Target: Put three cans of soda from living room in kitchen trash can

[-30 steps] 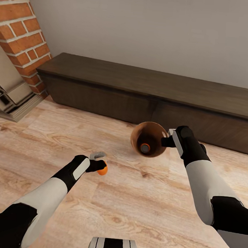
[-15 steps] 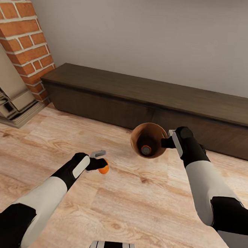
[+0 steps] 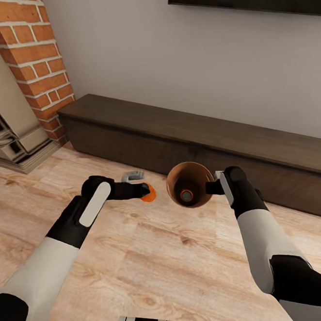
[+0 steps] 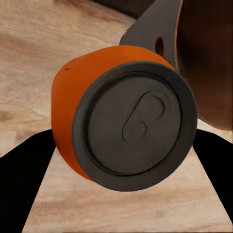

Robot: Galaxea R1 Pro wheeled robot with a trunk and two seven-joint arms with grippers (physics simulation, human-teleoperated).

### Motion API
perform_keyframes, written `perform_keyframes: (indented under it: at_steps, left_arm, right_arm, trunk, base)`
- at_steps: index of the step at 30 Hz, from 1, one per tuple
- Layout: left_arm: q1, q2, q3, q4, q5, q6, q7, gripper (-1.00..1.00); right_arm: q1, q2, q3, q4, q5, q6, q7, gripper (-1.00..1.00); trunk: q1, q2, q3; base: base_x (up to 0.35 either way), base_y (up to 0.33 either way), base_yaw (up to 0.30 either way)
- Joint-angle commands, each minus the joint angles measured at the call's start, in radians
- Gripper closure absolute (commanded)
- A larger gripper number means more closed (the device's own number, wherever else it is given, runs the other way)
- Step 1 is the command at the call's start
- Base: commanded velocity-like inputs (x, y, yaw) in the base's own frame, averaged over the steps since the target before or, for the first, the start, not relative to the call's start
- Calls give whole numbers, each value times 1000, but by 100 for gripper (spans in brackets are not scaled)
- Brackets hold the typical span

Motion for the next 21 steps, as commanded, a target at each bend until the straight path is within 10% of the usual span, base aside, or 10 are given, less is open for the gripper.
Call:
perform_keyframes:
  at_steps: [1,12,17,21]
  left_arm:
    - [10,0,0,-26,-3,10,0,100]
    - [112,34,1,-260,64,12,0,100]
    - [133,126,-1,-297,266,12,0,100]
    - [135,150,-3,-313,371,12,0,100]
  right_arm:
    - [1,1,-1,2,-11,0,4,100]
    - [40,9,0,18,-11,0,5,100]
    - [45,27,1,35,-11,0,5,100]
    - [45,36,2,52,-10,0,5,100]
  trunk:
    - [0,0,4]
    - [-5,3,47]
    - [-8,4,66]
    - [-9,5,81]
  base:
    - [0,0,0]
    - [0,0,0]
    - [0,0,0]
    - [0,0,0]
